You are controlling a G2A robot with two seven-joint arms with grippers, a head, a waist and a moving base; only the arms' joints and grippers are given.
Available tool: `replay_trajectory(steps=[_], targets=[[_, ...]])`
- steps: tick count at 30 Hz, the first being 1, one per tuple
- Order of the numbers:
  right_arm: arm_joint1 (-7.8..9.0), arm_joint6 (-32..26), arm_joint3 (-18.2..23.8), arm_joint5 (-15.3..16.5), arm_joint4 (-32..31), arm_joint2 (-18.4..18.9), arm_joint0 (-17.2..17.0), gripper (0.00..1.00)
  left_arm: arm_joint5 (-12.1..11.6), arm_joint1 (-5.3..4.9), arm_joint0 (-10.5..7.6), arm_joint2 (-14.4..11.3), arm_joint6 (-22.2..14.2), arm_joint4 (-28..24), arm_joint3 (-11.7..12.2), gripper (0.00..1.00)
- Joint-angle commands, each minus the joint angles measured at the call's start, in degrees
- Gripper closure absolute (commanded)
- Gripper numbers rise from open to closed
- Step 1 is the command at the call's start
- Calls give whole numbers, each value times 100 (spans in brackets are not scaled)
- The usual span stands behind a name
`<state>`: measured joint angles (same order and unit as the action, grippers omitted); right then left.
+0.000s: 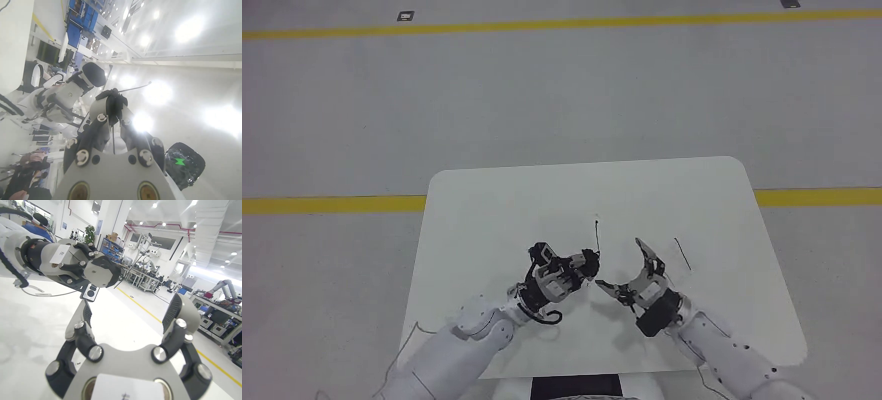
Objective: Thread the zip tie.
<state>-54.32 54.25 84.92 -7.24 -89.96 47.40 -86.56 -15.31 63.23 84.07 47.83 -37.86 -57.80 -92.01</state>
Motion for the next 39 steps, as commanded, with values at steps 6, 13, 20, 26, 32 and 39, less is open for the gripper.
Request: replay_trajectory(steps=[6,13,20,26,32,39], targets=[[-143,371,-251,10,66,-157,115,58,0,0,0,0,0,0,0,100],[-276,524,-454,45,60,-244,214,62,0,0,0,0,0,0,0,100],[-403,545,-582,88,40,-302,329,65,0,0,0,0,0,0,0,100],[-498,543,-652,75,50,-314,409,72,0,0,0,0,0,0,0,100],[-575,532,-699,80,26,-295,453,74,0,0,0,0,0,0,0,100],[-646,555,-762,161,36,-246,487,79,0,0,0,0,0,0,0,100]])
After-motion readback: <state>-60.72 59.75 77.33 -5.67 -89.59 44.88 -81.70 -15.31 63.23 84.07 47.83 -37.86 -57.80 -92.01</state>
